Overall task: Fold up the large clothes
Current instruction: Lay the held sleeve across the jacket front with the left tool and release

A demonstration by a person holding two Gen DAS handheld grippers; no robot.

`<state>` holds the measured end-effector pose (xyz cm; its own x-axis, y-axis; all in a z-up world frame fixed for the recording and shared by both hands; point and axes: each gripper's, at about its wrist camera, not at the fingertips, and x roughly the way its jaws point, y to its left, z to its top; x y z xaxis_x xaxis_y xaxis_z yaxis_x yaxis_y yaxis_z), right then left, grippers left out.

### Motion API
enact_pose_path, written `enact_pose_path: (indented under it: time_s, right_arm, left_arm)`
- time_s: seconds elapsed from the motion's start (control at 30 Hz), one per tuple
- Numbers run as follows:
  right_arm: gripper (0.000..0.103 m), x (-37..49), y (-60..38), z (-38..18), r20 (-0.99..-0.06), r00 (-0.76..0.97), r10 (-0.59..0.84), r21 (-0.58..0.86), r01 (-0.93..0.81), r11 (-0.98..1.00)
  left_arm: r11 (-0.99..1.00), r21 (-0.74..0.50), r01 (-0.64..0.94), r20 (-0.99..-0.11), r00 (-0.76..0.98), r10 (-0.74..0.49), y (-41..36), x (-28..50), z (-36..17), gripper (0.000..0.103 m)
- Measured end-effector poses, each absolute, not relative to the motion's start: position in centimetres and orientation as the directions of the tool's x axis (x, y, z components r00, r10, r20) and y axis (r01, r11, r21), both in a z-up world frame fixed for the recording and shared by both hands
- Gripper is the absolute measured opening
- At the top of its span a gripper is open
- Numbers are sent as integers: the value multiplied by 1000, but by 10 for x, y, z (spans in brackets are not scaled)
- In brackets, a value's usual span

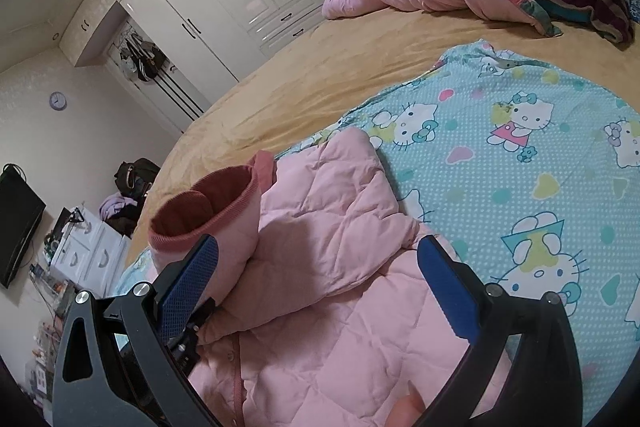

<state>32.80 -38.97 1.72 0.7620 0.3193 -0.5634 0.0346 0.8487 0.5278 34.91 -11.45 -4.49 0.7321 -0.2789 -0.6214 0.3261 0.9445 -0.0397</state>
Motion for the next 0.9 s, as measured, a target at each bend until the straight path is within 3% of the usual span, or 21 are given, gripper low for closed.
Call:
enact_pose_path:
  time_s: [0.17,0.23,0.3,0.43,0.7,0.9]
  right_arm:
    - [99,334,-384,10,-571,739,358,552,22,834]
    - [99,335,-382,8,-575,729,371,558,17,830]
    - [99,336,-379,6,-578,720,384,564,12,826]
    - [99,340,-378,2,-579,706,408,583,9,812]
    - [99,348,-378,-13,-579,665,472,643,16,766]
    - [99,359,-371,-28,-587,609,533,681,16,732]
  left_arm:
    - [941,-31,336,-656,704,-272,-117,348,-52,28]
    - [935,-26,353,-665,693,-279,-122,345,-55,48]
    - [925,-43,377,-677,670,-304,-126,343,-57,61]
    - [917,5,399,-699,658,-282,-137,338,-65,65]
    - [889,-52,455,-726,594,-347,-137,328,-67,86]
    - [875,-99,474,-746,546,-380,-126,312,-61,94]
